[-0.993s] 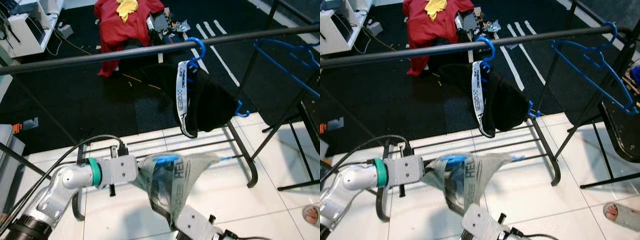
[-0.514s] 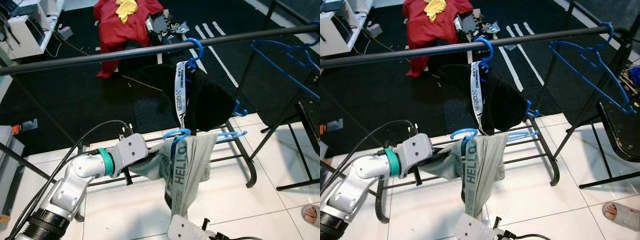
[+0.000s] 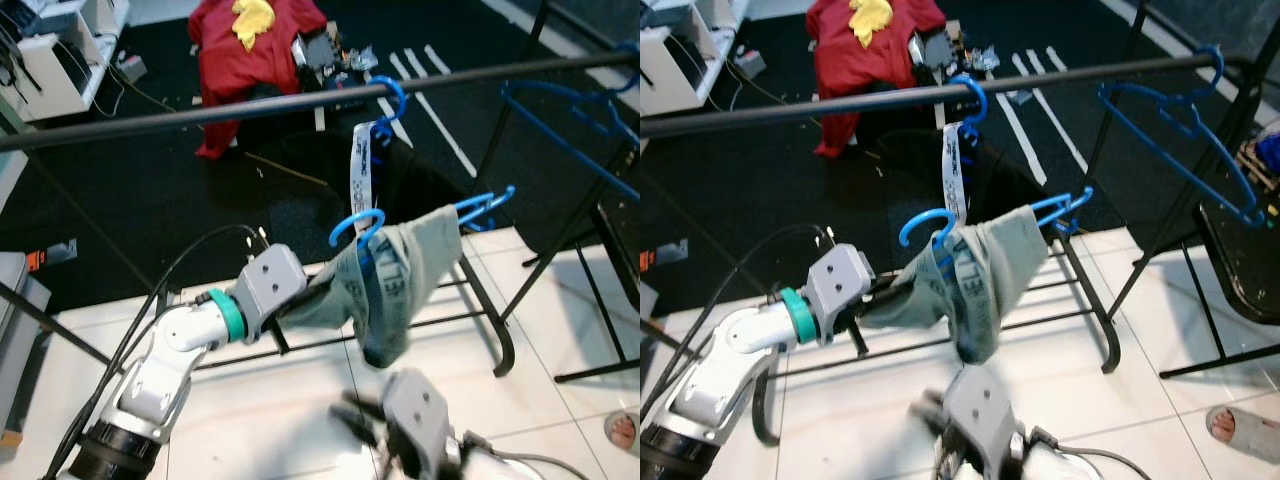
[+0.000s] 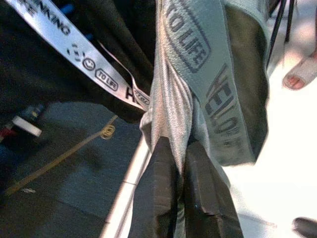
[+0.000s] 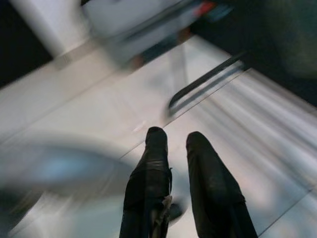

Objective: Hang hanger

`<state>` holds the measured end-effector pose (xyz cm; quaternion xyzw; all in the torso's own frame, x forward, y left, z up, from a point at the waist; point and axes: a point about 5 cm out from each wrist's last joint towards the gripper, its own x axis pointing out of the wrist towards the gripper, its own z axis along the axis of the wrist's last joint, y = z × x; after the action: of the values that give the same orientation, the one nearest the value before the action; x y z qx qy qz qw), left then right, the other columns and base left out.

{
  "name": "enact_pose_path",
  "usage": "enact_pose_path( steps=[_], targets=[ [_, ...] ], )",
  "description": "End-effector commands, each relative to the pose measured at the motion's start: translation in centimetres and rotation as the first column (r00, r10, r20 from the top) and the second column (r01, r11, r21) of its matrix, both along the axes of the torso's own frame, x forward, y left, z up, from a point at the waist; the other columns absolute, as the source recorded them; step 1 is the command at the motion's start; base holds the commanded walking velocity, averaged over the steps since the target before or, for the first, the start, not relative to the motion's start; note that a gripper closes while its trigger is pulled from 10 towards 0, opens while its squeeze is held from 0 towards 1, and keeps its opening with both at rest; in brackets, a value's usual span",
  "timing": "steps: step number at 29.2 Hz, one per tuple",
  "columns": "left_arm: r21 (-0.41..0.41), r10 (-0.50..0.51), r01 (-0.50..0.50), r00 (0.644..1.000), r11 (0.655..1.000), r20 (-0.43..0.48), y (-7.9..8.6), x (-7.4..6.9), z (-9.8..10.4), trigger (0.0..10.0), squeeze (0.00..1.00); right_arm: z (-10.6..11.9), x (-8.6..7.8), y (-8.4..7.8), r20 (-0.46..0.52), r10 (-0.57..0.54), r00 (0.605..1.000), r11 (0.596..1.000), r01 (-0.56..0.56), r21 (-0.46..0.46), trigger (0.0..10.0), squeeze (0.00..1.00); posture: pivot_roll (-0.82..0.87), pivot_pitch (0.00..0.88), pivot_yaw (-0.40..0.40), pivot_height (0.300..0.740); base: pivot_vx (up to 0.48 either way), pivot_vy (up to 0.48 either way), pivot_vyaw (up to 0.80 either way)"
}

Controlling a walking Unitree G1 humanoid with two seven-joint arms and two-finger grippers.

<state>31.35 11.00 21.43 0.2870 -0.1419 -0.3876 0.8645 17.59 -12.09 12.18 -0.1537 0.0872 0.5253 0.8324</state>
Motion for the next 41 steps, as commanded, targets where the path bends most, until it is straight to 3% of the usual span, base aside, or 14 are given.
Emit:
enact_pose_path(
  steps=[1,4,5,8,9,10,12,16,23,26,27,38,39,41],
  targets=[
    [0.033,-0.015,0.015,1.000,0.999,0.007,-0.1,-0.2,-0.6,10.0,0.00,0.0,-0.8,0.3,-0.022,0.048,0.999,0.999,-0.048,-0.014,10.0,0.00,-0.29,0.223,0.165,0.740,0.000,0.000,0.00],
    [0.038,-0.019,0.019,1.000,0.999,0.006,-0.1,-0.2,-0.6,10.0,0.00,-0.1,-1.1,0.0,-0.021,0.058,0.998,0.998,-0.059,-0.038,10.0,0.00,-0.29,0.223,0.165,0.740,0.000,0.000,0.00],
    [0.201,-0.127,0.116,0.991,0.973,0.041,0.0,-1.0,-2.0,10.0,0.00,1.1,-0.5,-2.9,0.111,0.008,0.994,0.976,0.017,-0.217,10.0,0.00,-0.33,0.230,0.164,0.740,0.000,0.000,0.00],
    [0.259,-0.179,0.165,0.983,0.952,0.032,0.2,-1.4,-2.8,10.0,0.00,2.0,0.2,-4.1,0.190,-0.027,0.981,0.960,0.079,-0.269,10.0,0.00,-0.33,0.230,0.164,0.740,0.000,0.000,0.00],
    [0.334,-0.242,0.221,0.970,0.916,0.021,0.4,-2.2,-3.9,10.0,0.00,3.2,0.8,-5.8,0.264,-0.046,0.963,0.925,0.140,-0.352,10.0,0.00,-0.33,0.235,0.165,0.740,0.000,0.000,0.00],
    [0.334,-0.242,0.221,0.970,0.916,0.021,0.4,-2.2,-3.9,10.0,0.00,3.2,0.8,-5.8,0.264,-0.046,0.963,0.925,0.140,-0.352,10.0,0.00,-0.33,0.235,0.165,0.740,0.000,0.000,0.00],
    [0.429,-0.314,0.278,0.949,0.859,0.013,0.8,-3.1,-5.3,10.0,0.00,5.0,1.2,-7.2,0.318,-0.052,0.947,0.896,0.185,-0.404,10.0,0.00,-0.33,0.237,0.167,0.740,0.000,0.000,0.00],
    [0.476,-0.336,0.289,0.942,0.831,0.015,0.9,-3.2,-6.0,10.0,0.00,6.8,0.8,-6.7,0.304,-0.016,0.953,0.910,0.139,-0.390,10.0,0.00,-0.33,0.237,0.166,0.740,0.000,0.000,0.00],
    [0.509,-0.339,0.281,0.941,0.814,0.022,0.8,-2.8,-6.8,10.0,0.00,7.5,0.5,-5.2,0.307,0.030,0.951,0.929,0.087,-0.361,10.0,0.00,-0.32,0.236,0.169,0.740,0.000,0.000,0.00],
    [0.516,-0.347,0.286,0.938,0.808,0.023,0.9,-2.9,-7.0,10.0,0.00,7.5,0.8,-4.4,0.338,0.011,0.941,0.946,0.100,-0.308,10.0,0.00,-0.32,0.235,0.170,0.740,0.000,0.000,0.00],
    [0.515,-0.347,0.286,0.938,0.808,0.024,0.9,-2.9,-7.1,10.0,0.00,7.3,0.9,-4.2,0.340,-0.009,0.941,0.951,0.113,-0.288,10.0,1.00,-0.32,0.235,0.170,0.740,0.000,0.000,0.00],
    [0.496,-0.383,0.300,0.921,0.815,0.071,0.6,-2.7,-6.4,10.0,0.00,4.9,1.9,-3.8,0.300,-0.066,0.952,0.945,0.155,-0.286,10.0,1.00,-0.31,0.235,0.175,0.740,0.000,0.000,0.00],
    [0.491,-0.386,0.300,0.919,0.818,0.082,0.5,-2.7,-6.2,10.0,0.00,4.3,2.2,-3.7,0.292,-0.072,0.954,0.944,0.160,-0.289,10.0,0.00,-0.30,0.235,0.176,0.740,0.000,0.000,0.00],
    [0.487,-0.388,0.299,0.917,0.821,0.091,0.4,-2.7,-5.9,10.0,0.00,3.8,2.4,-3.6,0.287,-0.079,0.955,0.943,0.165,-0.290,10.0,0.00,-0.30,0.235,0.176,0.740,0.000,0.000,0.00]
  ],
)
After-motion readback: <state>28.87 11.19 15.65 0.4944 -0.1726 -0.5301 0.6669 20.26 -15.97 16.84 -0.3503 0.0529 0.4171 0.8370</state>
